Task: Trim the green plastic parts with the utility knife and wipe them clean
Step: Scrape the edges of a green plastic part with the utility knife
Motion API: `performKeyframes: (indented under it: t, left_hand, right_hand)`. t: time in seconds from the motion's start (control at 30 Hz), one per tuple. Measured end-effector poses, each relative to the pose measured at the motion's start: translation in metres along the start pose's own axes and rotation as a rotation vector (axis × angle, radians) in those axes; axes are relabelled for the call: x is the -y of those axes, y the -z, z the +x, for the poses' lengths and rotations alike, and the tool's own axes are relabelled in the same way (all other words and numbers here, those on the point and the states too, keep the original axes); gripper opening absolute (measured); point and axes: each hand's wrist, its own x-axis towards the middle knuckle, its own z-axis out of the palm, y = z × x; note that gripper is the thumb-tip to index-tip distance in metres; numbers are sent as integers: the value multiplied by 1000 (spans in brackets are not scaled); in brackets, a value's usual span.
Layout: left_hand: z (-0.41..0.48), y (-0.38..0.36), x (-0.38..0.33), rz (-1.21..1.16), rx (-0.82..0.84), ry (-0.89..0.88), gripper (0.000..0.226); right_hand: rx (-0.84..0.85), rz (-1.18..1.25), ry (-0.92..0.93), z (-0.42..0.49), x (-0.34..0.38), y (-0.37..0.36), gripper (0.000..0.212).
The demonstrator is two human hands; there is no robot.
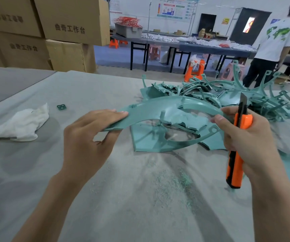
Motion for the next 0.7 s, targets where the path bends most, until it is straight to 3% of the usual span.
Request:
performKeyframes:
  t: [0.13, 0.2, 0.3, 0.33, 0.47, 0.57, 0.63, 0.7]
  left_hand:
    - [7, 4, -16, -312, -134, 142, 7]
    - [11, 4, -27, -445, -225, 262, 15]
    - [16, 5, -34, -647, -326, 498, 9]
    - [17, 7, -31, -722, -329, 596, 19]
    - [19, 15, -11, -1165, -150, 839, 81]
    - [12, 5, -15, -1468, -39, 895, 64]
    - [6, -10, -25, -1452, 130, 883, 46]
    - [0, -23, -33, -1309, 251, 831, 65]
  right_hand:
    - [-66, -373, 192, -3, 0, -8, 10]
    - [-25, -503, 246, -7, 4, -18, 7]
    - [59, -586, 325, -13, 4, -32, 2]
    - [96, -586, 336, -14, 4, -35, 3]
    - [100, -552, 386, -16, 5, -37, 9]
    - [31, -493, 394, -19, 7, -39, 16]
    - [4, -468, 381, -20, 6, -43, 17]
    - [-27, -463, 378, -21, 4, -48, 18]
